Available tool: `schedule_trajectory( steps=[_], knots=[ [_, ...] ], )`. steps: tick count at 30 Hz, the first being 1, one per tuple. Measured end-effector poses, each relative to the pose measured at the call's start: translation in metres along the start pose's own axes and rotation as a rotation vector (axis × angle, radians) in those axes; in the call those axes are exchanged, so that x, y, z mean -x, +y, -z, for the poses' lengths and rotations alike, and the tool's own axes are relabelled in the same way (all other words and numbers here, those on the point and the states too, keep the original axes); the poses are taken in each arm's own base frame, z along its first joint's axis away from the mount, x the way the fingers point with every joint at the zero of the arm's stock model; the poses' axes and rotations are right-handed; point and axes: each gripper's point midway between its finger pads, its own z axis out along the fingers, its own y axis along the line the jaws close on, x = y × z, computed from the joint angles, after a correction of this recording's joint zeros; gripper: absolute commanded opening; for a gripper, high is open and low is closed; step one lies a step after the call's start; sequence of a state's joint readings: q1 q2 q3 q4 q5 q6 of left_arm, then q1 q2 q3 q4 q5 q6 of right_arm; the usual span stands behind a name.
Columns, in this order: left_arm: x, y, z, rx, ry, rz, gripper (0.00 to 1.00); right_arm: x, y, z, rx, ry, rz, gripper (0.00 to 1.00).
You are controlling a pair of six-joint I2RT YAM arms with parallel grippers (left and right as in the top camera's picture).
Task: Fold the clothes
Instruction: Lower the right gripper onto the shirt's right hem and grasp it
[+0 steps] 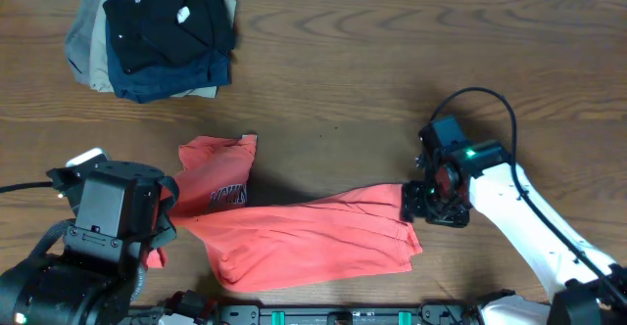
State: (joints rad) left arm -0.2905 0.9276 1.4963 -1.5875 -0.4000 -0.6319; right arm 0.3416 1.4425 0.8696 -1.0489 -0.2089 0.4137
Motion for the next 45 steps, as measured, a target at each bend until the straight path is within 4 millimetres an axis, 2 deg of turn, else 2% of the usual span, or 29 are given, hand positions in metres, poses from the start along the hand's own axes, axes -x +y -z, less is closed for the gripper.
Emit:
schedule_trajectory(
  steps=[3,10,15,23,31,39,42,45],
  knots=[
    [0.0,0.0,0.0,0.0,0.0,0.0,0.07,-0.004,-0.002,-0.009,-0.009,0.045,-0.008,0.42],
    [0.0,0.0,0.0,0.0,0.0,0.0,0.07,-0.006,-0.002,-0.018,-0.011,0.088,-0.02,0.51],
    [0.0,0.0,0.0,-0.001,-0.001,0.001,0.07,0.0,0.001,-0.023,0.001,0.062,-0.047,0.48],
    [0.0,0.0,0.0,0.0,-0.001,0.0,0.07,-0.008,0.008,-0.033,0.001,0.068,-0.063,0.45],
    [0.0,0.0,0.0,0.0,0.0,0.0,0.08,-0.006,0.018,-0.036,0.024,0.051,-0.056,0.41],
    [0.0,0.0,0.0,0.0,0.0,0.0,0.08,-0.005,0.019,-0.037,0.029,0.043,-0.06,0.43],
    [0.0,0.0,0.0,0.0,0.0,0.0,0.07,-0.005,0.017,-0.042,0.03,0.038,-0.059,0.4],
    [0.0,0.0,0.0,0.0,0.0,0.0,0.08,-0.007,0.014,-0.048,0.028,0.039,-0.066,0.32]
  ],
)
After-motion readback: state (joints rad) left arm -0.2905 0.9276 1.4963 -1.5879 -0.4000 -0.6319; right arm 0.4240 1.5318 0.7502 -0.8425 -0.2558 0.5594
